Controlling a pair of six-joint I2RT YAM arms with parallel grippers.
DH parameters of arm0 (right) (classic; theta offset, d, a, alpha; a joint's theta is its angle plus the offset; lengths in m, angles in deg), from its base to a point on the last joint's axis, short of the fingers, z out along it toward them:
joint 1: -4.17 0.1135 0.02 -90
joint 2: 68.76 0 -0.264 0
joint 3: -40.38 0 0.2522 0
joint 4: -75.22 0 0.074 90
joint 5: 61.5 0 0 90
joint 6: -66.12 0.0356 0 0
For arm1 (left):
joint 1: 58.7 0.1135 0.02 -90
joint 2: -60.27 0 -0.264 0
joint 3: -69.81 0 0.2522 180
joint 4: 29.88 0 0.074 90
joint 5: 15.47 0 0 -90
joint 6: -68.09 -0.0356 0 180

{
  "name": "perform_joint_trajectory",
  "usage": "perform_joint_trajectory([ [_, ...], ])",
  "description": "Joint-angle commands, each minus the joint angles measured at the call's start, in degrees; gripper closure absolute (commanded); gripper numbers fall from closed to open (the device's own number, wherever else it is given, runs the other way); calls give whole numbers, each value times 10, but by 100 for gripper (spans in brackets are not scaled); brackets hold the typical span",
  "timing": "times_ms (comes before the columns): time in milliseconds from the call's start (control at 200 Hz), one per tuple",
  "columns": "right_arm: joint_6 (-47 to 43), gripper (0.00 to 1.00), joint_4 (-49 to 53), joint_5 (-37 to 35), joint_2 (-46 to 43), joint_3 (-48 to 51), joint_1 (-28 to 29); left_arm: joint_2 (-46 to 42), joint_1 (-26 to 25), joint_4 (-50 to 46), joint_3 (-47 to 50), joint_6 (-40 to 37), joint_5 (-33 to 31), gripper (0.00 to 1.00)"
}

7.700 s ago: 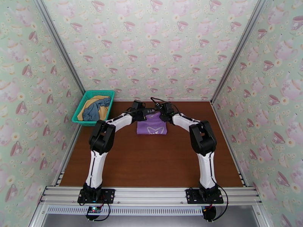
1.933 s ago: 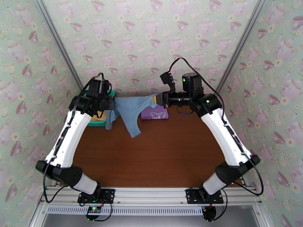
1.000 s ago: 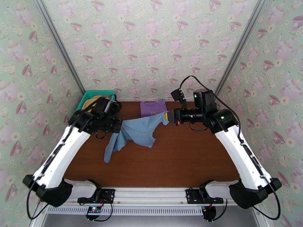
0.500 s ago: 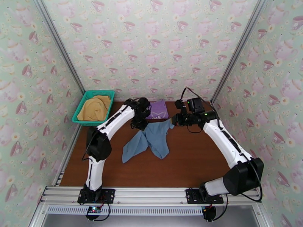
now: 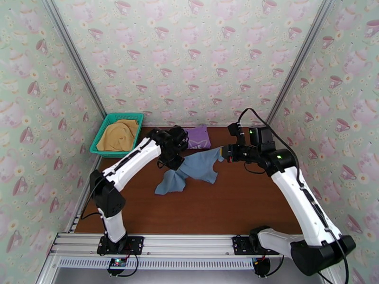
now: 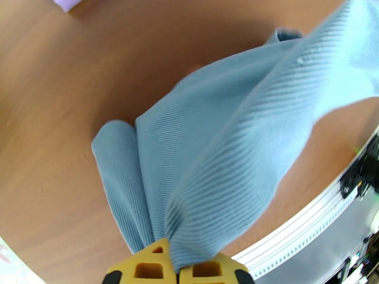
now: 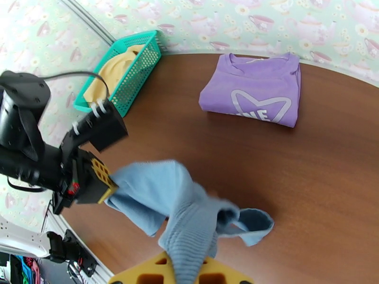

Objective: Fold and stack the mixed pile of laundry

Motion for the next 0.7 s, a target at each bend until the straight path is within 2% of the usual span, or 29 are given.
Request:
perform_joint_trajectory([
  [0,-4,100,46,22,-36,-40,1,-81,-14,-40,-21,19,-42,100],
  [140,-4,100,55,25,-47,-41,1,-102,-14,-47,-27,24,-53,100],
  [280,-1,100,29,11,-32,3,1,-70,-14,-17,-2,16,-41,100],
  [526,7,100,-70,-56,63,106,1,108,0,63,15,-25,-15,100],
  [636,3,100,-105,-122,138,111,1,209,14,68,-40,-38,-27,100],
  [696,-3,100,-120,-162,174,101,1,251,22,63,-78,-42,-60,100],
])
